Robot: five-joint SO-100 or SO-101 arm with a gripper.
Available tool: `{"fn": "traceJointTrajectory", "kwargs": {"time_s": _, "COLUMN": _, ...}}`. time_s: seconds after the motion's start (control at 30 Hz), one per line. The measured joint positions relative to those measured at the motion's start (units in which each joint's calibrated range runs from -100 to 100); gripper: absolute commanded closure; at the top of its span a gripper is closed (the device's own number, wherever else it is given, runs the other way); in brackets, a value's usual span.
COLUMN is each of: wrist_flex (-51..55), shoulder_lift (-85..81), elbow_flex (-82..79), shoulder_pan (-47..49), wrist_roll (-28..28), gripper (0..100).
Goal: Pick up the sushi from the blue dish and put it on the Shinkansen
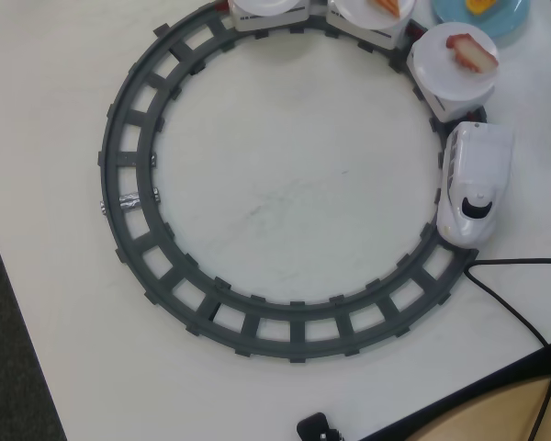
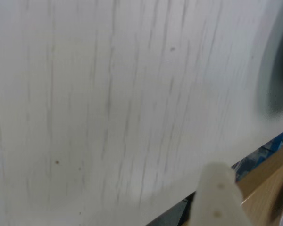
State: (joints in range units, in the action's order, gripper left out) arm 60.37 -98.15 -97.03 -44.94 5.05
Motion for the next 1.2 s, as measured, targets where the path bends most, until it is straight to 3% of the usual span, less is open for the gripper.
{"fn": "traceJointTrajectory", "kwargs": {"time_s": 0.43, "wrist_flex": 0.0, "shoulder_lift": 0.9, "elbow_flex": 0.0, "shoulder_pan": 0.0, "wrist_roll": 0.0, "gripper": 66}}
{"fn": "traceJointTrajectory", "kwargs": {"time_s": 0.6, "wrist_flex": -3.6, "shoulder_lift": 9.9, "elbow_flex": 2.6, "shoulder_pan": -1.5, "wrist_roll": 0.0, "gripper": 66}}
{"fn": "traceJointTrajectory", "kwargs": {"time_s": 0.83, "wrist_flex": -10.5, "shoulder_lift": 41.5, "elbow_flex": 25.8, "shoulder_pan": -4.3, "wrist_roll": 0.0, "gripper": 66}}
{"fn": "traceJointTrajectory", "kwargs": {"time_s": 1.2, "wrist_flex": -5.6, "shoulder_lift": 81.8, "elbow_flex": 67.9, "shoulder_pan": 0.2, "wrist_roll": -2.9, "gripper": 66}}
